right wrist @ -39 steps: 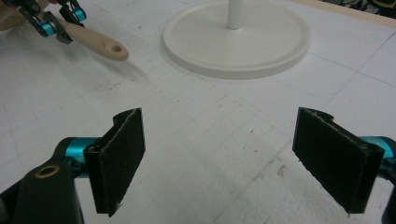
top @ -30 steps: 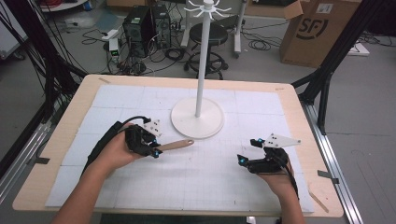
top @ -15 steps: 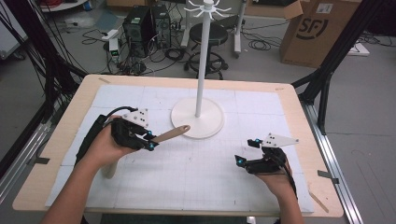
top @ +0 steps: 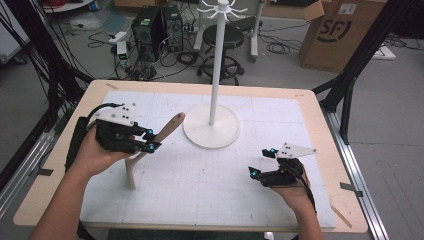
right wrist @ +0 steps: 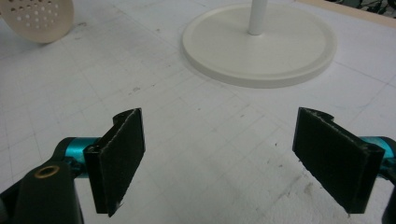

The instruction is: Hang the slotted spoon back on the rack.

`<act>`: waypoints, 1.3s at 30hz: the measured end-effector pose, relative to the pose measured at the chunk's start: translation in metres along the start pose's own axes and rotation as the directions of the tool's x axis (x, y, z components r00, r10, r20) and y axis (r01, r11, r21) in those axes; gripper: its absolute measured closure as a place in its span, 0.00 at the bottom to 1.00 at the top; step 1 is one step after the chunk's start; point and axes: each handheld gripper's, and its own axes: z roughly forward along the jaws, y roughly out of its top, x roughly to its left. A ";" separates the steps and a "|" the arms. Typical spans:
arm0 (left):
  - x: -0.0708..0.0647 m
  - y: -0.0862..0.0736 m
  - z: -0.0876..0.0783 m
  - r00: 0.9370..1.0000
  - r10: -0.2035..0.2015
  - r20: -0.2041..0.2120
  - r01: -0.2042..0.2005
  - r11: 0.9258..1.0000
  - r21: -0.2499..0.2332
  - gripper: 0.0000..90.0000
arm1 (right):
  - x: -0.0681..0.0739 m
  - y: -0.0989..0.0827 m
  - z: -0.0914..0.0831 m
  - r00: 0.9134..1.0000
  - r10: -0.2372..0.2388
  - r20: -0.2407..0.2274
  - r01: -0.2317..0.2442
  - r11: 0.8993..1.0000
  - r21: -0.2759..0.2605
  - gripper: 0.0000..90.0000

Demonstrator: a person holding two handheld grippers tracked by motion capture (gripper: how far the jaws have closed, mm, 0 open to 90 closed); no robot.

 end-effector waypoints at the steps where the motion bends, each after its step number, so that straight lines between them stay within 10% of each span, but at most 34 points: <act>1: 0.000 0.001 -0.001 1.000 0.001 0.003 -0.001 1.000 -0.011 0.83 | 0.000 0.001 0.000 1.000 -0.004 0.002 0.004 1.000 -0.004 0.18; 19: 0.001 0.013 -0.003 1.000 0.025 0.013 -0.023 0.986 -0.163 0.83 | 0.002 0.030 -0.007 0.998 0.003 -0.068 -0.009 0.995 -0.096 0.18; 39: -0.008 0.035 0.014 0.996 0.076 0.041 -0.068 0.982 -0.177 0.83 | 0.024 0.107 -0.022 0.983 -0.133 -0.130 0.101 0.969 -0.226 0.18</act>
